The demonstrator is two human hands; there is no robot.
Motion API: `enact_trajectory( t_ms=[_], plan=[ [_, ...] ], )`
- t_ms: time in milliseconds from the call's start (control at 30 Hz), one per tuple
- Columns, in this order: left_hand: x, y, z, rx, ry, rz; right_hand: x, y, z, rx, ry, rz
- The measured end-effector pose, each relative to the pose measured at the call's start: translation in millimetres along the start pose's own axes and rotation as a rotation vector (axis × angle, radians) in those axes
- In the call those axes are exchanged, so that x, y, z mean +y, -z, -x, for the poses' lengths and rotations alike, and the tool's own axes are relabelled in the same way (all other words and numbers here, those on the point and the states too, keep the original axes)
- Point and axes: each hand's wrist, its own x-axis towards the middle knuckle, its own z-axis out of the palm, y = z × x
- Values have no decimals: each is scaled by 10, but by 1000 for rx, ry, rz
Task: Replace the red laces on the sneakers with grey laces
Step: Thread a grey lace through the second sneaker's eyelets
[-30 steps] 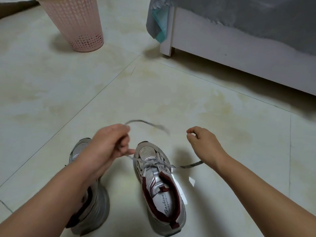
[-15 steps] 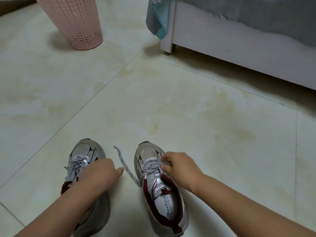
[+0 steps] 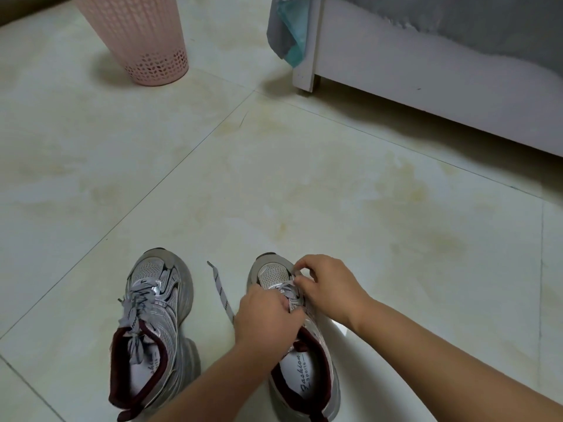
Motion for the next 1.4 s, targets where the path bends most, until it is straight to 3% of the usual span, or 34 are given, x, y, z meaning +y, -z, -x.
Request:
enact_trajectory(
  t_ms=[100,300,433,967,1067,1233,1333,1400],
  plan=[
    [-68,2,-59,-83,-8,127,50,59,26,-81,-72,19],
    [-137,-15,-85,-83,15,348,183,9,248,-73,81,8],
    [-129,-10,-83,-124,31,346,173,-71,325,-24,49,-50],
    [-186,-32,-136,-184,-28,262,77,-140,165,-112,205,451],
    [-198,-33,-142,-209,-47,245,87,-176,140,-61,134,329],
    [-169,-54,-107,-22,-109,74,135,-211,137,-17,34,108],
    [-151,-57,-102,16,-106,72,150,-202,143,9,65,84],
    [-154,-58,-104,22,-115,107,158,-197,180,-3,-5,-71]
  ],
)
